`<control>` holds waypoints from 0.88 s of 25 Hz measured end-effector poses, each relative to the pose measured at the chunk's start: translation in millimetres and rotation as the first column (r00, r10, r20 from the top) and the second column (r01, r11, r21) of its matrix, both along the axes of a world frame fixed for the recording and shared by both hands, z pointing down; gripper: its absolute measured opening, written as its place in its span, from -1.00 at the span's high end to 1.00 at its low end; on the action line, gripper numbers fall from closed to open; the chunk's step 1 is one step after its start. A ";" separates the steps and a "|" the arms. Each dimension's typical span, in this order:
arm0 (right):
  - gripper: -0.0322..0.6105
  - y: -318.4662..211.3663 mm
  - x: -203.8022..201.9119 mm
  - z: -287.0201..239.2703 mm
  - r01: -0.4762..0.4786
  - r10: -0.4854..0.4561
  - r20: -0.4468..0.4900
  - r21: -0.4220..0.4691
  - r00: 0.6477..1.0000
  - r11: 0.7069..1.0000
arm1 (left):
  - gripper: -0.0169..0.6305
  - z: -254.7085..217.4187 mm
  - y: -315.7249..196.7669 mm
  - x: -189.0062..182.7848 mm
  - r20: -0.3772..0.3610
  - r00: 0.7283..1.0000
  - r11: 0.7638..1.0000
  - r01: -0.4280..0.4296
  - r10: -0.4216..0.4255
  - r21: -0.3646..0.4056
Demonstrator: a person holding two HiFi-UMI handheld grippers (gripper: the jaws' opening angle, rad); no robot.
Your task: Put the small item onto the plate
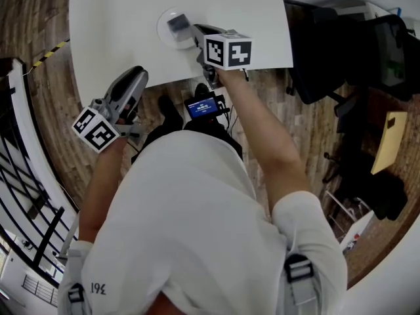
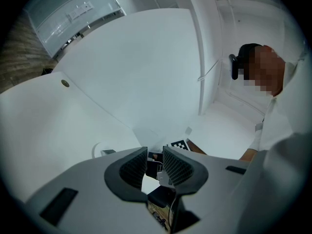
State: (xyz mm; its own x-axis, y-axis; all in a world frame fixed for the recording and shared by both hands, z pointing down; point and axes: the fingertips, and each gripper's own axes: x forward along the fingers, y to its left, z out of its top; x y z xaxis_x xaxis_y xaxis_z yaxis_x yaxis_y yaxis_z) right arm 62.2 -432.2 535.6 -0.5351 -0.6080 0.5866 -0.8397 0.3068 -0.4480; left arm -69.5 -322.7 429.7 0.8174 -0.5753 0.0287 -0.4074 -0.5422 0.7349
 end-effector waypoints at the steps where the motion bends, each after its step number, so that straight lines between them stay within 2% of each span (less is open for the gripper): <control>1: 0.89 2.6 -0.2 -3.8 0.005 -0.005 0.007 0.006 1.000 1.000 | 0.63 -0.3 1.8 -0.1 -0.002 1.000 1.000 -0.004 0.004 -0.001; 12: 0.89 45.3 -21.7 -60.5 0.033 -0.038 0.050 0.094 0.998 0.995 | 0.63 -27.5 18.7 -17.5 -0.033 0.998 0.998 -0.053 0.054 0.017; 22: 0.89 92.8 -29.6 -109.4 -0.046 0.026 0.111 0.189 0.994 0.981 | 0.63 -50.9 38.8 -35.4 -0.047 0.993 0.992 -0.104 0.108 0.071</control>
State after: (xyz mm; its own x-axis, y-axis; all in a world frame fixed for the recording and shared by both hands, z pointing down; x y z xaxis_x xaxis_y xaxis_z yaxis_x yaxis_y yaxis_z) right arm 32.7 -339.3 426.3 -0.5642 -0.7230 0.3986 -0.8021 0.3657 -0.4722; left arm -105.0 -283.9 378.8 0.8733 -0.4846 -0.0505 -0.3082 -0.6297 0.7131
